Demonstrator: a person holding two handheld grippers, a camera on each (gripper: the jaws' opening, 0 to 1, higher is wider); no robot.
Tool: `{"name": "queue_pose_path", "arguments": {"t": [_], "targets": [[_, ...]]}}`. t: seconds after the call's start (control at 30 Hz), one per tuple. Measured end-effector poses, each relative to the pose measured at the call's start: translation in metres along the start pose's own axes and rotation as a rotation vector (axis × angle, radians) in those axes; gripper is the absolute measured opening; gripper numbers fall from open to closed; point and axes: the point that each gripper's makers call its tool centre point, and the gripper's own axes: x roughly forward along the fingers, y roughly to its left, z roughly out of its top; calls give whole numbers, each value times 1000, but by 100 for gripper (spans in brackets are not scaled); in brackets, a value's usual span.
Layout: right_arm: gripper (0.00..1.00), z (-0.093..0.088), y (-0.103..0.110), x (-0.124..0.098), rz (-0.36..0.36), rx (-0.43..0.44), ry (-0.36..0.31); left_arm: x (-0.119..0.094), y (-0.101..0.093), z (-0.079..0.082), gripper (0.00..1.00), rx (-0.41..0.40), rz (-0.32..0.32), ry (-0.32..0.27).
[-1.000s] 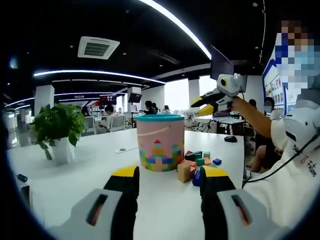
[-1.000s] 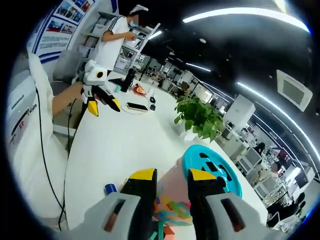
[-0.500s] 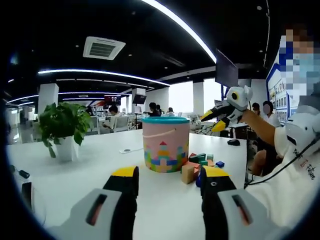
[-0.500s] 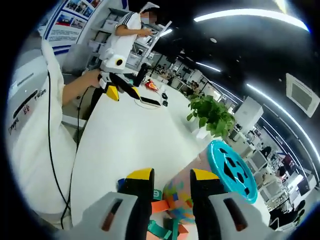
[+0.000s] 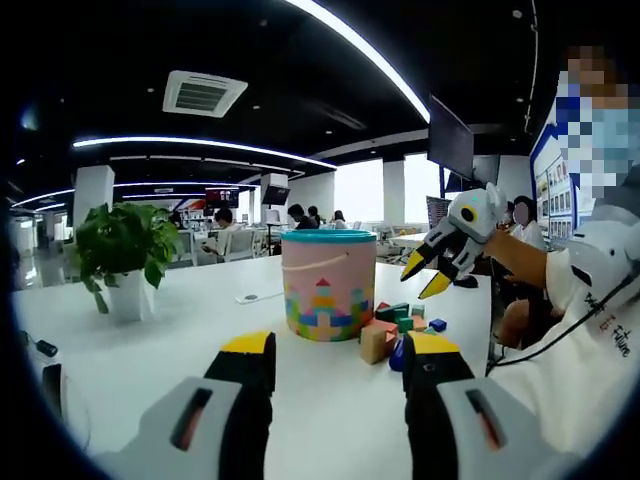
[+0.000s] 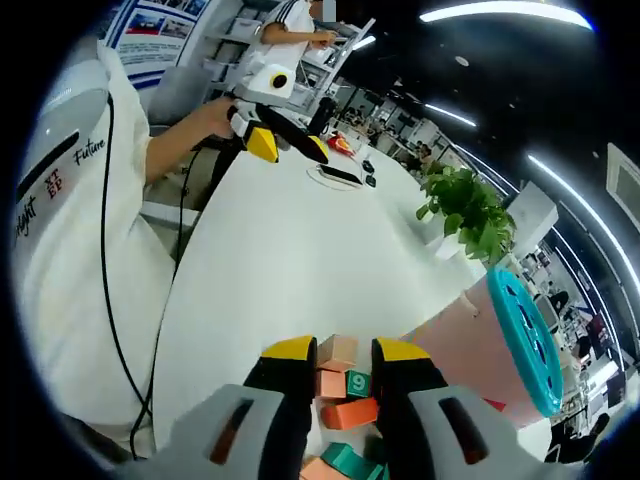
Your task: Arrange the toys in the designated storage area by placing each visible toy with the group until no toy remains scattered across the table.
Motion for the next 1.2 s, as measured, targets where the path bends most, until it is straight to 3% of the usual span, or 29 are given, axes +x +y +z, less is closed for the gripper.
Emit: {"name": "queue_pose_path", "arguments": {"t": [0.27, 0.53, 0.87, 1.2], "targets": [[22, -2, 19, 8, 65, -34, 55, 4, -6, 1, 53, -5, -24, -24], [22, -14, 42, 27, 129, -68, 112, 6, -38, 0, 54, 46, -172, -4], [22, -27, 54, 39, 197, -61, 175, 5, -33, -6, 55, 48, -158, 20], [21, -39, 60, 54, 239, -123, 248, 4, -30, -7, 53, 53, -150, 26]]}}
